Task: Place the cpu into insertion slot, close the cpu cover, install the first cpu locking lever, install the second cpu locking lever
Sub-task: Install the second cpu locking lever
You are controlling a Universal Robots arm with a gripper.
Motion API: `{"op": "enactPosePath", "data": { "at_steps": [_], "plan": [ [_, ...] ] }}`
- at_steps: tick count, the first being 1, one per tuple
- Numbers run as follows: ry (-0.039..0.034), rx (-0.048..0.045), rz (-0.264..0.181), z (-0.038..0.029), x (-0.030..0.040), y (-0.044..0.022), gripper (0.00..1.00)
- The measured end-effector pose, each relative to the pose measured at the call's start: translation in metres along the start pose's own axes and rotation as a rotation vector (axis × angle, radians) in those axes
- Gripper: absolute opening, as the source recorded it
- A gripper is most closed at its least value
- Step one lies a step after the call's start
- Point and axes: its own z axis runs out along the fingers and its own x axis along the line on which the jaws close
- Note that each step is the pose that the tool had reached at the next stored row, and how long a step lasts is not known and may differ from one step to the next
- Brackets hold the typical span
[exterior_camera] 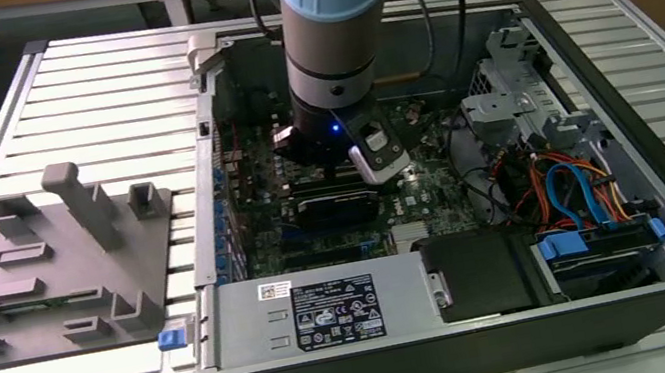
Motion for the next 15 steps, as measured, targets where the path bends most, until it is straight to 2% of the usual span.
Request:
{"op": "enactPosePath", "data": {
  "at_steps": [15],
  "plan": [
    [0.0008, -0.0027, 0.000, -0.0020, 0.0000, 0.0009, 0.11]
  ]
}}
